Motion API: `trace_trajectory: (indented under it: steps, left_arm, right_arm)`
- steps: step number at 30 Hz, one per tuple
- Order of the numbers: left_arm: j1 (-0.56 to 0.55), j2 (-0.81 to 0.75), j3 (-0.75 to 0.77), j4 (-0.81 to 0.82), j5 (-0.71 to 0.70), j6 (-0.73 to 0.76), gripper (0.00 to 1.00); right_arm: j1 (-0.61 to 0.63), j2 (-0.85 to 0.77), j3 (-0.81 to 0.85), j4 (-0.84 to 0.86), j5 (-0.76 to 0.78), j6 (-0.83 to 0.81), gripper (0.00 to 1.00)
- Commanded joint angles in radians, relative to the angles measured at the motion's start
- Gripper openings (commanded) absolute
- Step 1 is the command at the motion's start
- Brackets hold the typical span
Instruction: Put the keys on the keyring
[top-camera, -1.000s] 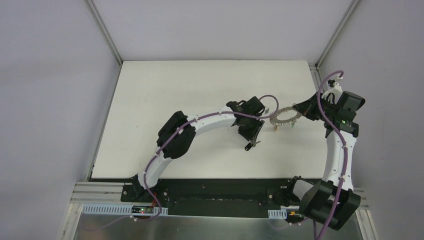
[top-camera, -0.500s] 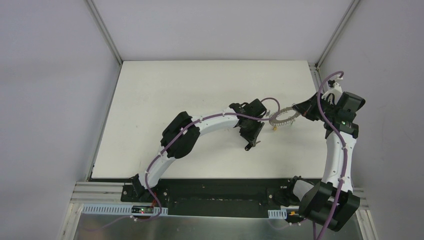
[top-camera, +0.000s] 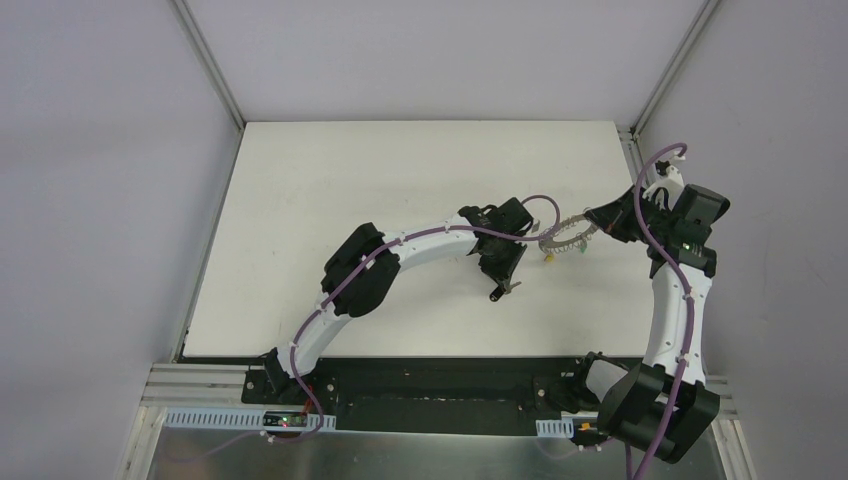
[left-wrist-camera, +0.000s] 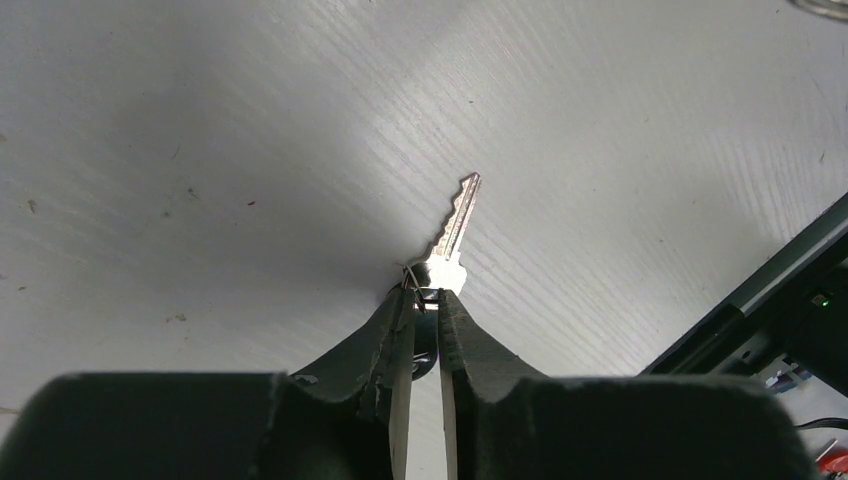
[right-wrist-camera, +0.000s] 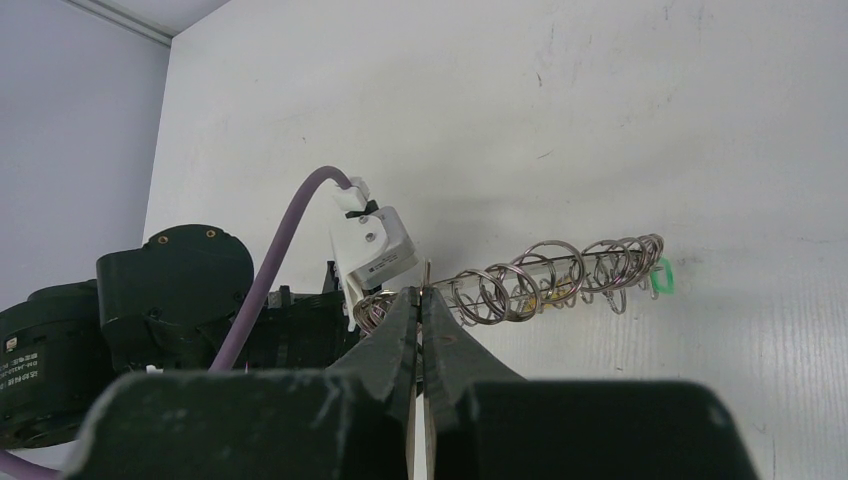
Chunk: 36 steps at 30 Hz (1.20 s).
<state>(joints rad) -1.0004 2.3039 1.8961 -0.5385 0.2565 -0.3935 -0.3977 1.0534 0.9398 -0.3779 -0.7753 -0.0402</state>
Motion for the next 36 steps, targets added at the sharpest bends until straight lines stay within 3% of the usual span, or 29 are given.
trace_trajectory:
  steps: [1, 20, 28, 36]
  left_arm:
    - [-0.002, 0.004, 0.039, -0.020, -0.012, 0.005, 0.15]
    - [0.003, -0.001, 0.040, -0.027, -0.028, 0.023, 0.03]
    - [0.002, 0.006, 0.050, -0.031, -0.039, 0.033, 0.11]
    - [0.002, 0.018, 0.060, -0.035, -0.036, 0.034, 0.12]
  right_arm:
    - [-0.010, -0.036, 0.001, 0.053, -0.038, 0.014, 0.00]
    - [-0.013, -0.041, -0.003, 0.058, -0.044, 0.019, 0.00]
    - [-0.015, -0.039, -0.004, 0.059, -0.050, 0.020, 0.00]
    - [-0.016, -0.043, -0.008, 0.063, -0.050, 0.022, 0.00]
